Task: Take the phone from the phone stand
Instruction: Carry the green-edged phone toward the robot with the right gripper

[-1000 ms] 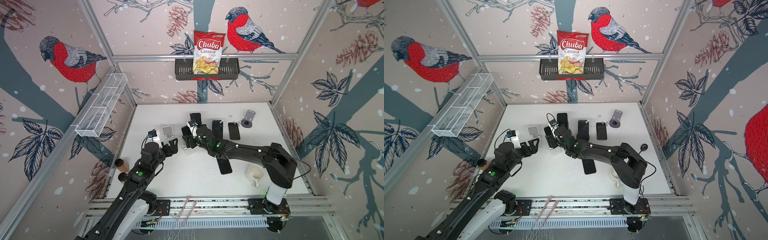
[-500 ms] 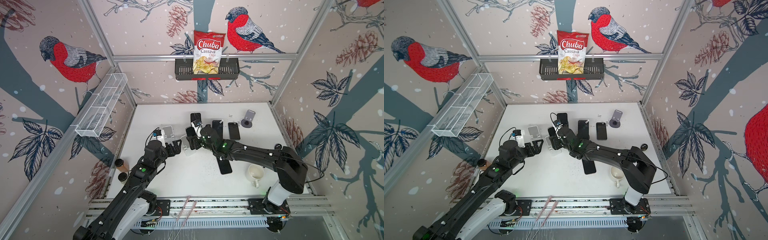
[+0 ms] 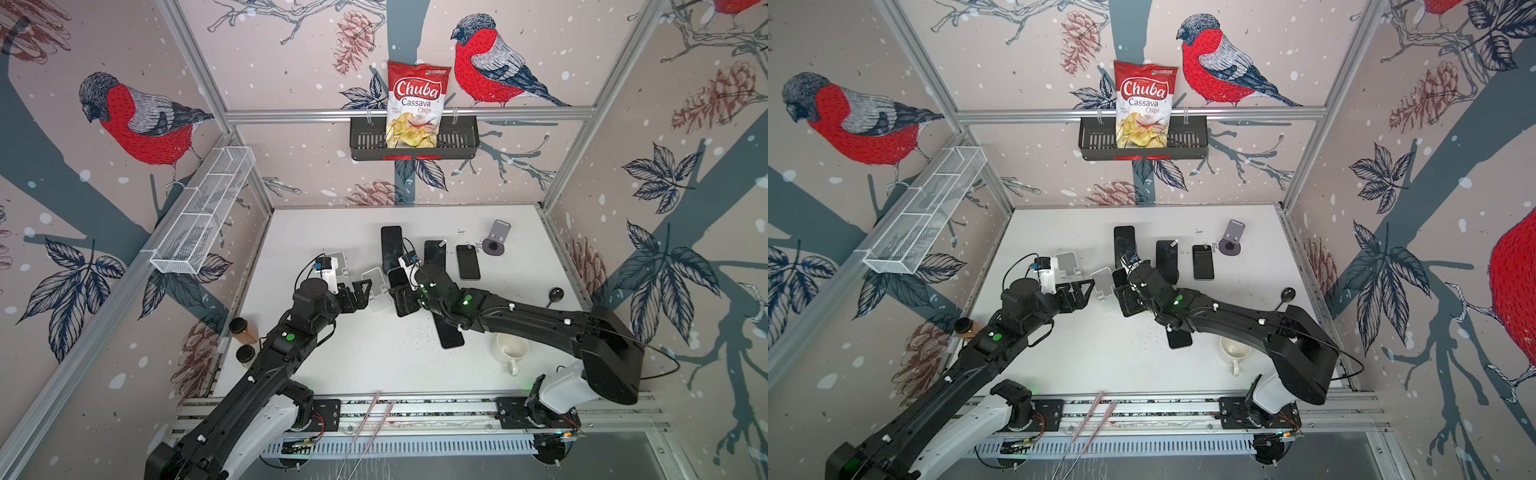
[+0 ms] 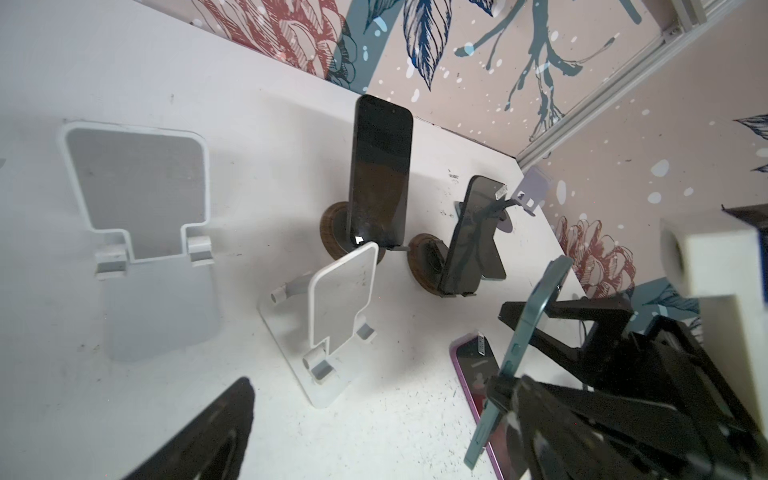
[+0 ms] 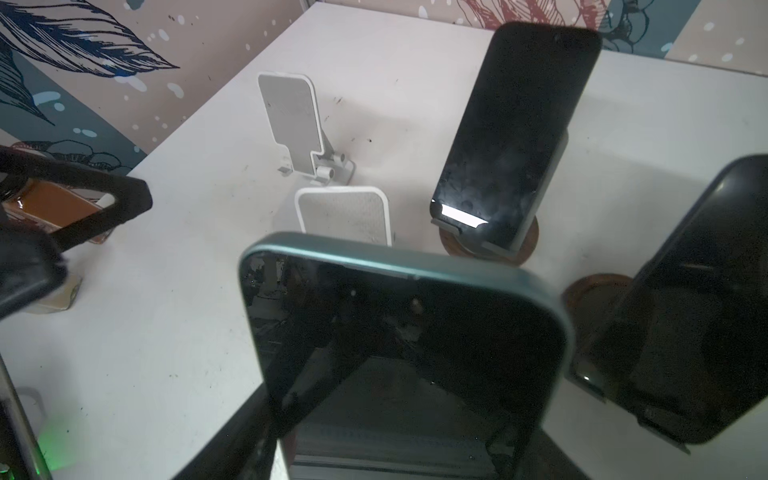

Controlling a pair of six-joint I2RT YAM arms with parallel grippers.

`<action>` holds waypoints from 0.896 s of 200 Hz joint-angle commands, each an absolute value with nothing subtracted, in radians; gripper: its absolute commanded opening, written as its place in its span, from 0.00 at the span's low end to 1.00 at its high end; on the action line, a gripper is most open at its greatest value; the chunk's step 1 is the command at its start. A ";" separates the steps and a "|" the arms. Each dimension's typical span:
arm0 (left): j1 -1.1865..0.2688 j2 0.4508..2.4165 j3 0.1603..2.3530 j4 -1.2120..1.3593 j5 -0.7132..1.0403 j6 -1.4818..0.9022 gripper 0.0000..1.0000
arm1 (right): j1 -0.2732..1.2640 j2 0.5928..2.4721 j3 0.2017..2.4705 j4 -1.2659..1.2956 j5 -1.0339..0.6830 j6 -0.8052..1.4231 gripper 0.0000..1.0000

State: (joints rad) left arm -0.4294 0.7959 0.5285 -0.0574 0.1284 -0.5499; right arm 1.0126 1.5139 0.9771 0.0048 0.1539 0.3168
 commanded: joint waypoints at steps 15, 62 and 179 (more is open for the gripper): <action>-0.488 0.824 0.544 0.022 0.137 -0.529 0.97 | 1.005 1.474 0.944 -0.031 0.139 0.363 0.66; -0.600 0.883 0.571 0.055 0.099 -0.521 0.97 | 0.991 1.440 0.898 -0.080 0.096 0.410 0.66; -0.700 0.920 0.551 0.120 0.123 -0.509 0.97 | 0.962 1.505 0.848 -0.151 -0.011 0.521 0.67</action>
State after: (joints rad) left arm -0.6975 0.9310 0.5644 0.0605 0.1276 -0.5156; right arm 0.9623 1.4872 0.8486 -0.1516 0.0200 0.4774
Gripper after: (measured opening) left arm 0.966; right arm 0.725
